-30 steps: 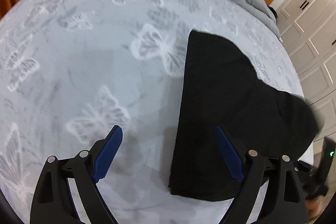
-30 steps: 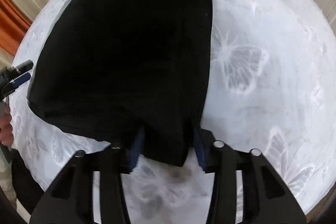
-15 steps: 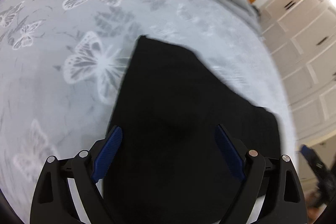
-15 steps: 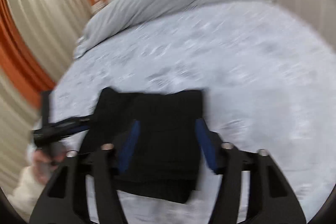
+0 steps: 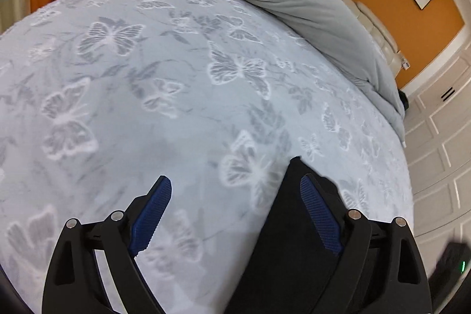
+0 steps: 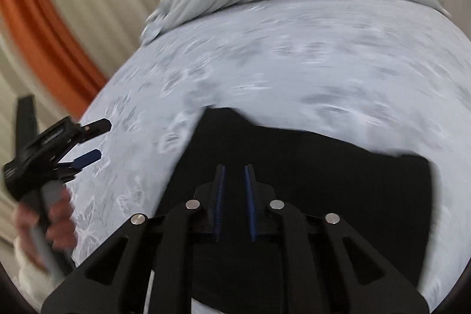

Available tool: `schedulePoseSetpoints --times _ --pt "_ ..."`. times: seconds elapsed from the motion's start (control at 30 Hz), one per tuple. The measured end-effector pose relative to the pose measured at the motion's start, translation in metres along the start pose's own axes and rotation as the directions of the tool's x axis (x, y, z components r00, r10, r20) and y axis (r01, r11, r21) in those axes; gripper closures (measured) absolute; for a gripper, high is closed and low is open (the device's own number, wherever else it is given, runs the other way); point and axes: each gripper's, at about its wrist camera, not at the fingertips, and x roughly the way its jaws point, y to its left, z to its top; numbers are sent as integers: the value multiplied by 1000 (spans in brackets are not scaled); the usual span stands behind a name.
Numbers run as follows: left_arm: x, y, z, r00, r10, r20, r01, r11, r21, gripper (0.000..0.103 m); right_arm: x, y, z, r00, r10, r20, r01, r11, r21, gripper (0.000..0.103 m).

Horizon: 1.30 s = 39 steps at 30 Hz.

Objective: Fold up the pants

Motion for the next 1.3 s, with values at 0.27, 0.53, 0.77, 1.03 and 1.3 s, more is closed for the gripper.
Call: schedulePoseSetpoints --times 0.27,0.53,0.77,1.03,1.3 --pt "12 3 1 998 19 -56 -15 996 86 16 86 -20 46 997 -72 -30 75 992 106 95" --pt "19 -23 -25 977 -96 -190 126 979 158 16 -66 -100 -46 974 -225 23 217 960 177 79" --pt "47 -38 -83 937 -18 -348 113 961 254 14 -119 -154 -155 982 -161 -98 182 945 272 51" --pt "54 -60 -116 943 47 -328 92 913 396 14 -104 -123 -131 975 -202 -93 212 971 111 96" --pt "63 -59 -130 947 103 -304 73 853 516 11 -121 -182 -150 927 -351 -130 373 896 241 103"
